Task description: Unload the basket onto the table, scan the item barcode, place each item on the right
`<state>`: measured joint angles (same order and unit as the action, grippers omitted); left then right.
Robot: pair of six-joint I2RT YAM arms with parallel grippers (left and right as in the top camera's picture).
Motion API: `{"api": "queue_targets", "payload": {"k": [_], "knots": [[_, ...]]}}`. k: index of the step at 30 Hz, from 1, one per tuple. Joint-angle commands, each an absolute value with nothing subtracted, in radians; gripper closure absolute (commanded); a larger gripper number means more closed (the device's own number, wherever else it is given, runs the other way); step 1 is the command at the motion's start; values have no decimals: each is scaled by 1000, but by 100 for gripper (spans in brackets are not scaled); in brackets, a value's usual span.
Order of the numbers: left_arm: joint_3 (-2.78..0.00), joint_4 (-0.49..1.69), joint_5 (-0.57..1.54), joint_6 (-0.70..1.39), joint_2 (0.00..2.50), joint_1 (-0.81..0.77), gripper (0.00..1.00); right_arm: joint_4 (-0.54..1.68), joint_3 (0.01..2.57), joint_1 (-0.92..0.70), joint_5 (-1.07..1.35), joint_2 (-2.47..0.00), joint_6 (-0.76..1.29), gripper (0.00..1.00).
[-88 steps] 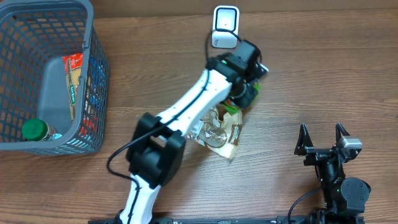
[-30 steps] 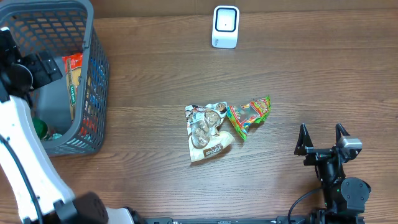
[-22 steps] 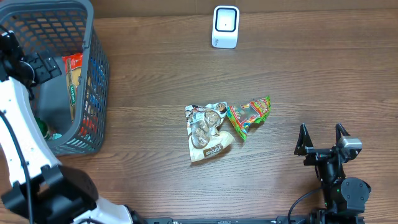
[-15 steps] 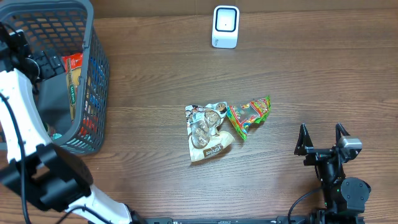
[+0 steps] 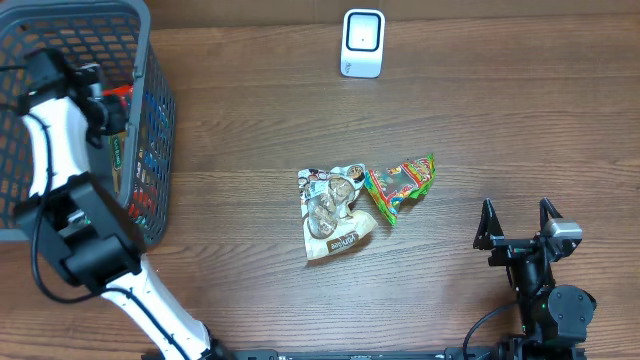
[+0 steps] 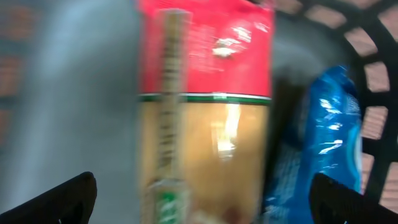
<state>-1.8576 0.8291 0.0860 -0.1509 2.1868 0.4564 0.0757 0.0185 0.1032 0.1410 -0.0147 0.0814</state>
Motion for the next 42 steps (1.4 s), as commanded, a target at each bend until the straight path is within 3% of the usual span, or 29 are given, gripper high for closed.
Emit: {"api": "queue_targets", "payload": {"k": [1,22,42], "knots": [[-1860,825,96,-185,2236,418,0,72,8,106,133,-5,78,0],[-1861,866,-29,-97,2281,460,1,72,8,106,133,-5,78,0],[-1864,870,35,-86,2270,484,0,72,8,106,133,-5,78,0]]}}
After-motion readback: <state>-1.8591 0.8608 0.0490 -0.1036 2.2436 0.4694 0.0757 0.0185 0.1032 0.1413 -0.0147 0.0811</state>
